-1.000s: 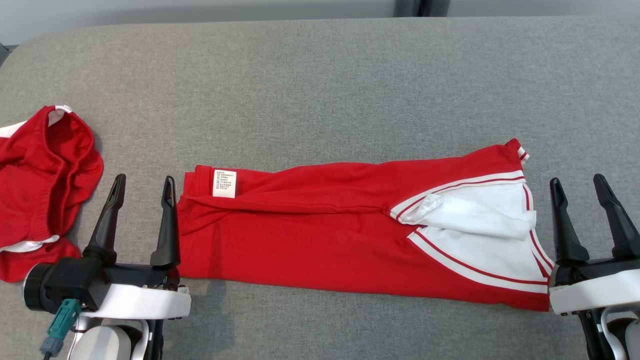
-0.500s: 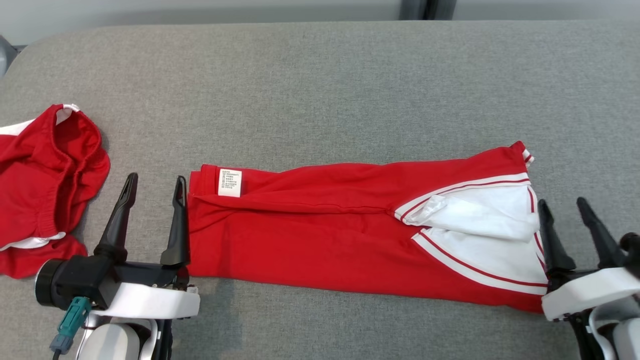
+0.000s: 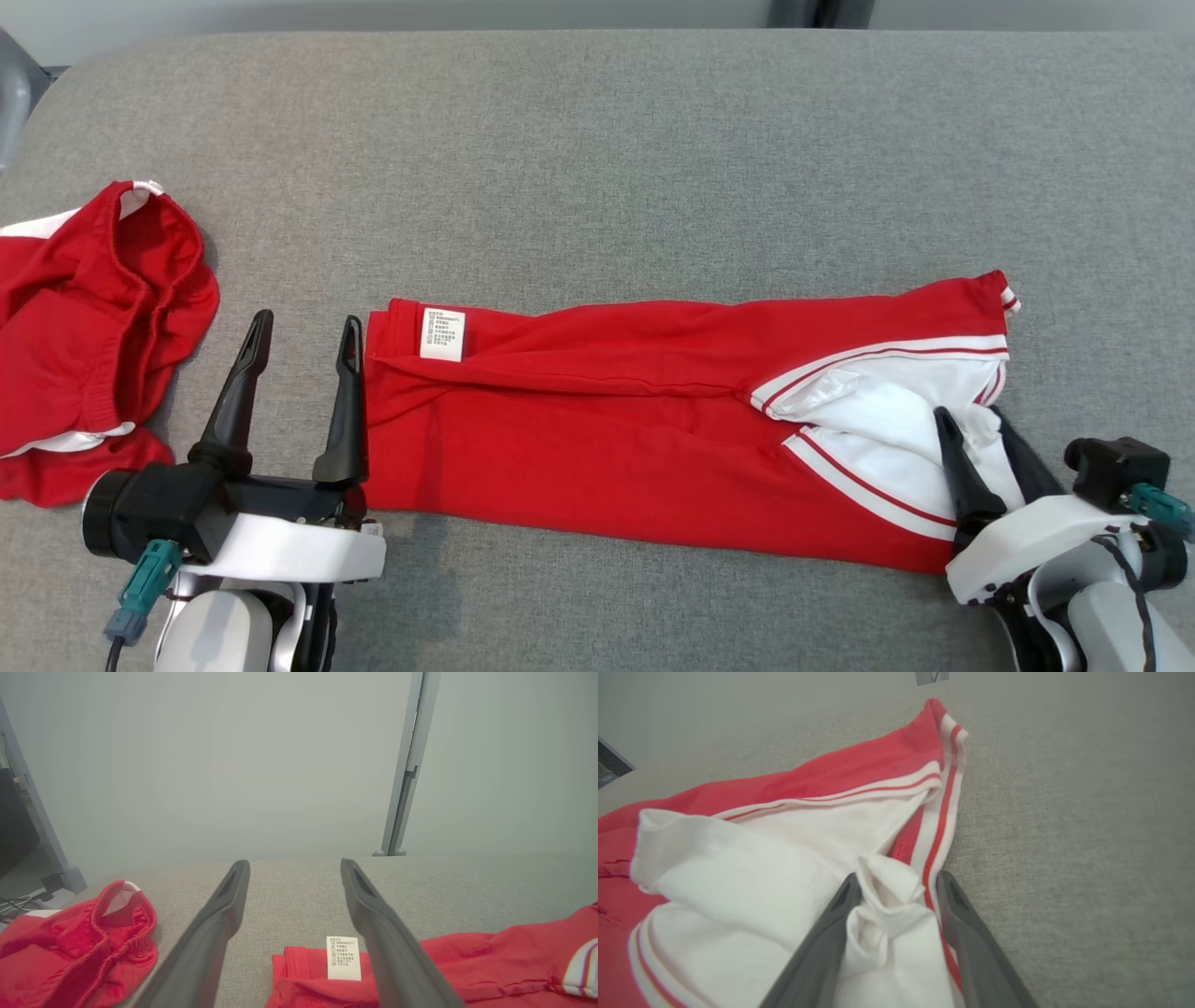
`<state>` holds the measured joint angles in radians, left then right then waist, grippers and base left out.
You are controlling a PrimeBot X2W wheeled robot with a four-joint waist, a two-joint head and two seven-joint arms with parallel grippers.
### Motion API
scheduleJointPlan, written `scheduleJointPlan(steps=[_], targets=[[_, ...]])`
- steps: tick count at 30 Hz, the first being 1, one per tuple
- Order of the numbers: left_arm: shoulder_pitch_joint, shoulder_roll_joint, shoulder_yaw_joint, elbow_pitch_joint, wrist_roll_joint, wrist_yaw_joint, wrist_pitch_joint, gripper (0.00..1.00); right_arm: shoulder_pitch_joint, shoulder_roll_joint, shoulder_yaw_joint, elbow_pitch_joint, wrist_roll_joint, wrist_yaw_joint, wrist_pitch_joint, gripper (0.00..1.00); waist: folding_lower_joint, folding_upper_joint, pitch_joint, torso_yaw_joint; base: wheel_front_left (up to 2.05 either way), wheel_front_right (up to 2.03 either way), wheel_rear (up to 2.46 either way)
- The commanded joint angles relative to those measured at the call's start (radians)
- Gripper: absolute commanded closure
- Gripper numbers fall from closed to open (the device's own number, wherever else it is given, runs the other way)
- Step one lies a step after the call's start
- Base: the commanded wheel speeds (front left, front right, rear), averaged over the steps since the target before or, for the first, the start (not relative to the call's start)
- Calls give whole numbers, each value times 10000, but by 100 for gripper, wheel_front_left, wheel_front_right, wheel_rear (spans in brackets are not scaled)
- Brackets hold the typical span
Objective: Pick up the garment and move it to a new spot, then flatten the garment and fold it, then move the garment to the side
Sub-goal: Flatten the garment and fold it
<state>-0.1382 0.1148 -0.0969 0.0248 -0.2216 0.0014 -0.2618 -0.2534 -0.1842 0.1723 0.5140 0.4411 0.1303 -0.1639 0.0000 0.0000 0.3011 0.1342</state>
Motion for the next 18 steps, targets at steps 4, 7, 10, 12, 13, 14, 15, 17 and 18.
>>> scheduleJointPlan(steps=[4, 7, 10, 12, 13, 14, 15, 17, 18], targets=[[-160, -10, 205, -14, 65, -75, -37, 0, 273, -113, 691, 631, 396, -2, -43, 100, 0, 0, -62, -115, 0, 0, 0], [-173, 14, 299, -23, 131, -108, -37, 0, 177, -484, 583, 590, 556, -24, -445, 100, 0, 0, -110, -215, 0, 0, 0], [-104, 22, 394, -2, 190, -151, -37, 0, 177, -885, 310, 454, 633, -30, -736, 100, 0, 0, -210, -304, 0, 0, 0], [-20, 18, 449, -7, 224, -161, -35, 0, 255, -1177, 58, 304, 690, -25, -865, 100, 0, 0, -274, -354, 0, 0, 0], [14, 12, 466, -7, 230, -177, -35, 0, 293, -1355, -109, 255, 697, -22, -883, 100, 0, 0, -306, -377, 0, 0, 0], [45, 3, 489, -6, 237, -190, -37, 0, 349, -1491, -295, 200, 718, -19, -932, 100, 0, 0, -342, -399, 0, 0, 0], [67, -8, 503, -1, 236, -203, -35, 0, 423, -1635, -414, 163, 701, -19, -955, 100, 0, 0, -368, -418, 0, 0, 0], [123, -26, 538, 8, 240, -221, -37, 0, 534, -1859, -636, 79, 702, -18, -973, 100, 0, 0, -408, -459, 0, 0, 0], [144, -30, 555, 11, 242, -236, -36, 0, 559, -1927, -690, 48, 717, -16, -962, 100, 0, 0, -419, -480, 0, 0, 0]])
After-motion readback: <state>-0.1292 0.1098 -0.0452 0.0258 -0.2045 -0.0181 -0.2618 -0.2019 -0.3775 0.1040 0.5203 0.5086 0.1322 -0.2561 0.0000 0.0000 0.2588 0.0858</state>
